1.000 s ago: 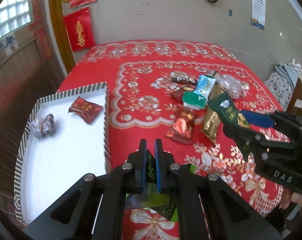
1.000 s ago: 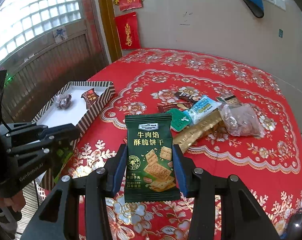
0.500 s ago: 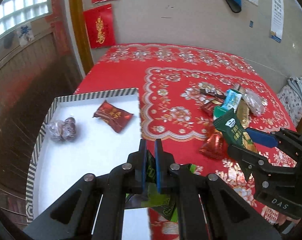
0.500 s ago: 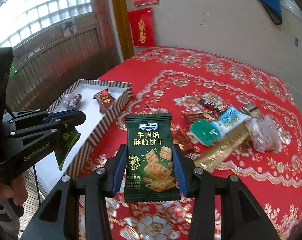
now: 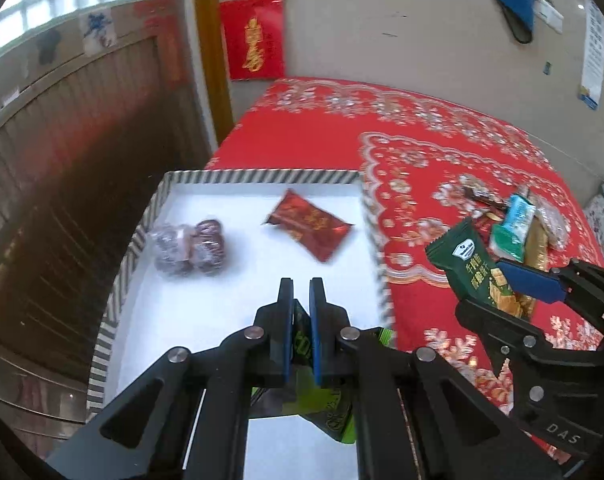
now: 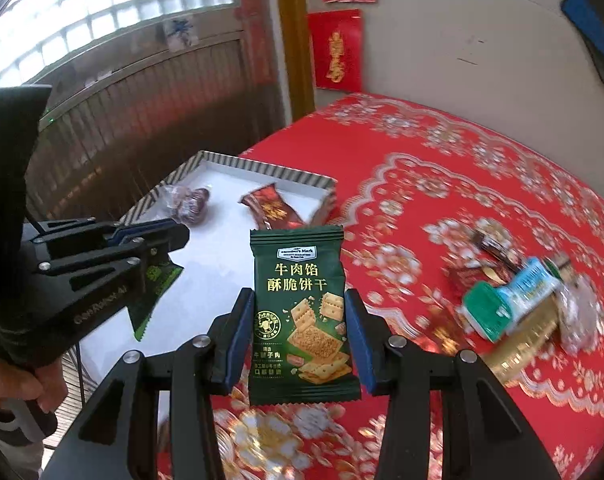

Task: Organize snacks
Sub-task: 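Carry both green packs over the white box with both grippers, then open both grippers to drop the green packs into the white box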

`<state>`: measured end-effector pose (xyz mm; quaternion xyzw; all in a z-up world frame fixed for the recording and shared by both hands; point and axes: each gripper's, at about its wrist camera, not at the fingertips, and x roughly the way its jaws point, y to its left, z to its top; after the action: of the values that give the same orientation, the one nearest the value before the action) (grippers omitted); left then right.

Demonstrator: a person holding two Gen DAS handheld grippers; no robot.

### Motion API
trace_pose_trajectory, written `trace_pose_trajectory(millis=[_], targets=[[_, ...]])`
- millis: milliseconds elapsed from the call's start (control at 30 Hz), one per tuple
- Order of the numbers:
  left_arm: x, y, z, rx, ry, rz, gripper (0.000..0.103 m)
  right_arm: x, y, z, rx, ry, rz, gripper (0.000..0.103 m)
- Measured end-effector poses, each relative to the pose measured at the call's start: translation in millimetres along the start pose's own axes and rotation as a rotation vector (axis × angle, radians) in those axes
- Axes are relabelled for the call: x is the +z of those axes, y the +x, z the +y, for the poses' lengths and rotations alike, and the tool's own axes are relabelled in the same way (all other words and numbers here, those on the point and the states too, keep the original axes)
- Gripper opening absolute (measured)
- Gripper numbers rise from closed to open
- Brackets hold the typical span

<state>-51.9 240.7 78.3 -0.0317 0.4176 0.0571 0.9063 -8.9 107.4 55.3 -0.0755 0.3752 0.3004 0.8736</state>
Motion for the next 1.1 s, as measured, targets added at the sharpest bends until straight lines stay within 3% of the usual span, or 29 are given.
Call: trace_pose_trajectory(millis=[467, 1100], targets=[[-10, 36, 65, 0.093, -0.087, 0.08, 0.009, 28, 59, 49, 0.075, -0.073, 0.067, 0.045], [-18, 70, 74, 0.111, -0.094, 0.166, 0.009, 15, 102, 56, 0.066, -0.082, 0.165, 0.045]])
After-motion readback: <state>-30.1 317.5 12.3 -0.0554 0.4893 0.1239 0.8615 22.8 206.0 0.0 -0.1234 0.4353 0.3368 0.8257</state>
